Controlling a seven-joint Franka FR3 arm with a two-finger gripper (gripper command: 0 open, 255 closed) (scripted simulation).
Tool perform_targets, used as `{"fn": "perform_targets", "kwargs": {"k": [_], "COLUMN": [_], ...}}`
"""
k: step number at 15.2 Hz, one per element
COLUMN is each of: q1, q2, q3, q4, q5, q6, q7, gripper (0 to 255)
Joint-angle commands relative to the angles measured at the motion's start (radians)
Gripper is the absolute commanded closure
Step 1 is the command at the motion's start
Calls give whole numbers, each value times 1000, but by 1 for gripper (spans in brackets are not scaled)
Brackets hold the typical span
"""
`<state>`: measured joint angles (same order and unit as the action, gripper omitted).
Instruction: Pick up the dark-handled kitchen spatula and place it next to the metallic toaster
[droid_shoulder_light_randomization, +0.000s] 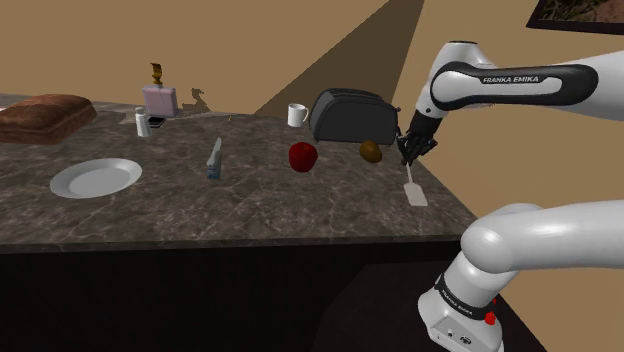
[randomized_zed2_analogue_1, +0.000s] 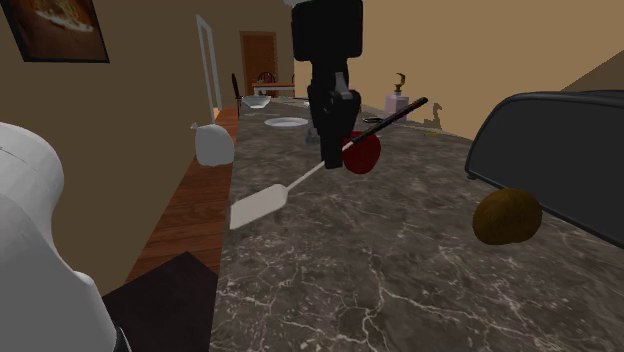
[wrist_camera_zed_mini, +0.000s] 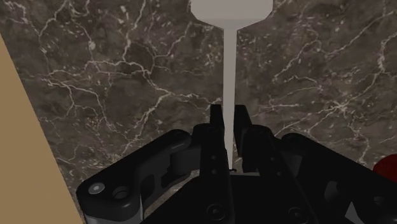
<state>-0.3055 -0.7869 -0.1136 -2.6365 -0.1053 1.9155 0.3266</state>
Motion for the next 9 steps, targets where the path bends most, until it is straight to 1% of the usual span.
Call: {"fn": "perform_targets", "kwargs": {"k": [1,9], "q1": [1,5], "q2": [-8,-6], "q3": [4,11], "q4": [25,133], "q5": [3,11], "q6": [-33,-139], "q7": [1,-3], "gripper": [255,255]}}
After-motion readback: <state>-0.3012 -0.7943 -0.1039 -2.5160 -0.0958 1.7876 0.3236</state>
